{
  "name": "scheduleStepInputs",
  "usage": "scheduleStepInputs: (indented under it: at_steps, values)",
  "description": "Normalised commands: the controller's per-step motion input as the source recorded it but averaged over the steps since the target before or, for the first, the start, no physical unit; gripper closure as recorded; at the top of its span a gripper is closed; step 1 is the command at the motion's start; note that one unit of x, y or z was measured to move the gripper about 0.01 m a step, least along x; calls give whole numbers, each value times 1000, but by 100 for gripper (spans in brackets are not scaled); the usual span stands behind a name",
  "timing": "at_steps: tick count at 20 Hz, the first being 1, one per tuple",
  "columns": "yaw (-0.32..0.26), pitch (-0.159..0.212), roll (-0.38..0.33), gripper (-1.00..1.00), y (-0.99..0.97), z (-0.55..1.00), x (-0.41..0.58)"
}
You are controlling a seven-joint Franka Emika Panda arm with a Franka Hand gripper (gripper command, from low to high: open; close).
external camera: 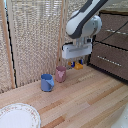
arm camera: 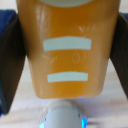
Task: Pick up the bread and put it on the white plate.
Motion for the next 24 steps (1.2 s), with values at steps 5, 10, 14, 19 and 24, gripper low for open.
scheduleStepInputs:
  at_steps: [5, 10, 14, 19, 24]
  values:
    - [8, 84, 0, 100, 874, 535, 0]
    - [0, 50, 0, 100, 934, 434, 0]
    - [0, 15, -11, 100, 964, 212, 21]
    - [0, -12, -20, 100, 983, 0, 43]
    - [0, -18, -20, 100, 983, 0, 47]
